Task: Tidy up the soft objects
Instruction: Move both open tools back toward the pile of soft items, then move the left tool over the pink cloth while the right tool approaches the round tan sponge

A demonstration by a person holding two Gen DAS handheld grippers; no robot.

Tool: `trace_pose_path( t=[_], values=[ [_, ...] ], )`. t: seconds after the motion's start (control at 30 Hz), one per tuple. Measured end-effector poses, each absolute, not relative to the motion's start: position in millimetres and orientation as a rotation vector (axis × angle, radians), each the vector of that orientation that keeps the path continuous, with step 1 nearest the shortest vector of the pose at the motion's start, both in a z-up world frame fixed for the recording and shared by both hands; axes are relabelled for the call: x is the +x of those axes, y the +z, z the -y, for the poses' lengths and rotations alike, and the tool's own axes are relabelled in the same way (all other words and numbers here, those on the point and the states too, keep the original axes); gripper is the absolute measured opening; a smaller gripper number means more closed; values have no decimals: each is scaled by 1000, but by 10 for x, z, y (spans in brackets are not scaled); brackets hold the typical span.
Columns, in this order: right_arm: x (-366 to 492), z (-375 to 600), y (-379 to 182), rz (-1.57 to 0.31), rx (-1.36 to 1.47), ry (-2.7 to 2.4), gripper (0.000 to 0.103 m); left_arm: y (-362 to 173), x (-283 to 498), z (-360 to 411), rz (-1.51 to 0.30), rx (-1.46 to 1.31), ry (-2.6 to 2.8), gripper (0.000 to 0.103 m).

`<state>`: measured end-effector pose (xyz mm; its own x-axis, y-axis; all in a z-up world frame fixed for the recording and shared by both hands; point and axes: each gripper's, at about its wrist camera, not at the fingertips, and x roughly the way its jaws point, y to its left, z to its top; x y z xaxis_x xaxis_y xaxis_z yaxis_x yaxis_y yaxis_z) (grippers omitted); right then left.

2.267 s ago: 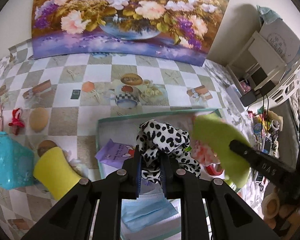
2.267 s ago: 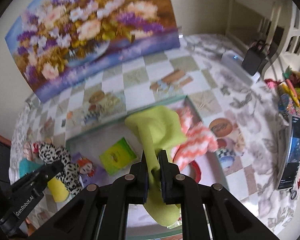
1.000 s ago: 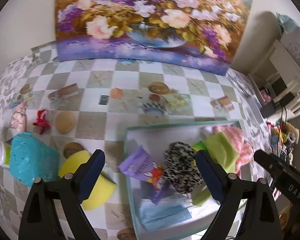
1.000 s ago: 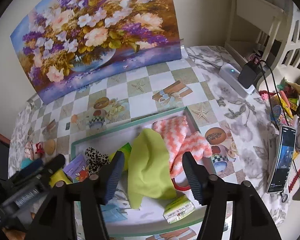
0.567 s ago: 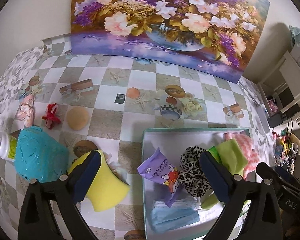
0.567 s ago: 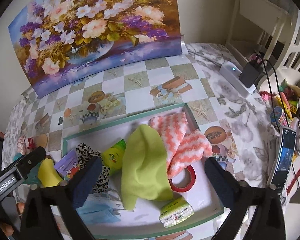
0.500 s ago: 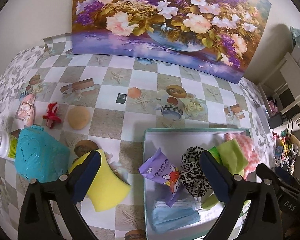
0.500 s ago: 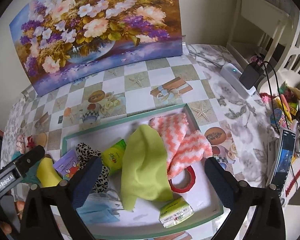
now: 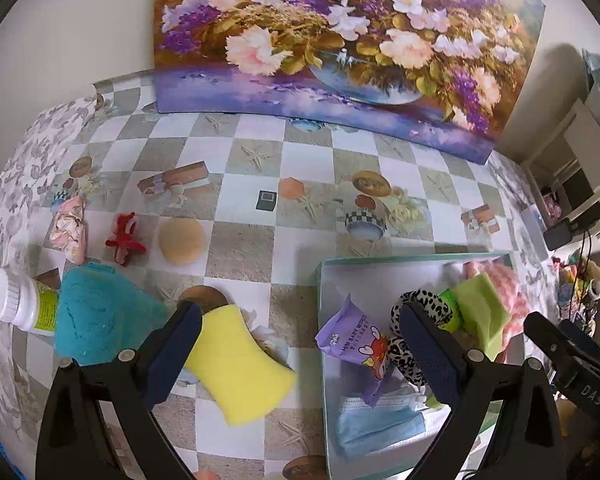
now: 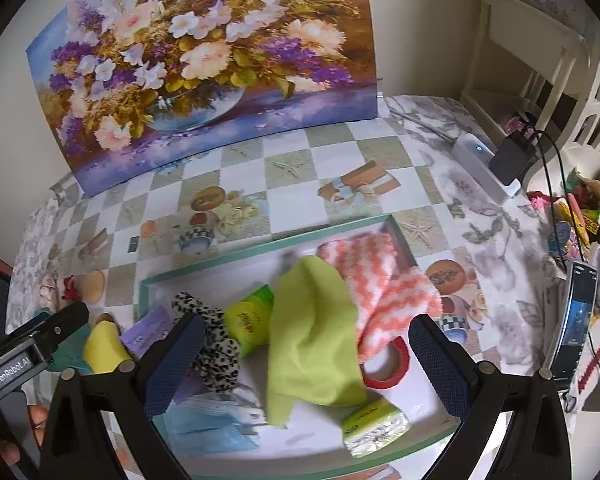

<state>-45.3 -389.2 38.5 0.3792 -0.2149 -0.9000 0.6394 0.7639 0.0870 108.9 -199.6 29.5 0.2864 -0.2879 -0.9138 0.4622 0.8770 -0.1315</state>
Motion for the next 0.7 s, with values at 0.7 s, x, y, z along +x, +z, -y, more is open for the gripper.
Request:
trace_pose_path(
  t=[0.7],
  values=[
    [112,3147,442,-1069,427,-426,103,529,1440,1276,-1148,90,-404,99]
  ],
)
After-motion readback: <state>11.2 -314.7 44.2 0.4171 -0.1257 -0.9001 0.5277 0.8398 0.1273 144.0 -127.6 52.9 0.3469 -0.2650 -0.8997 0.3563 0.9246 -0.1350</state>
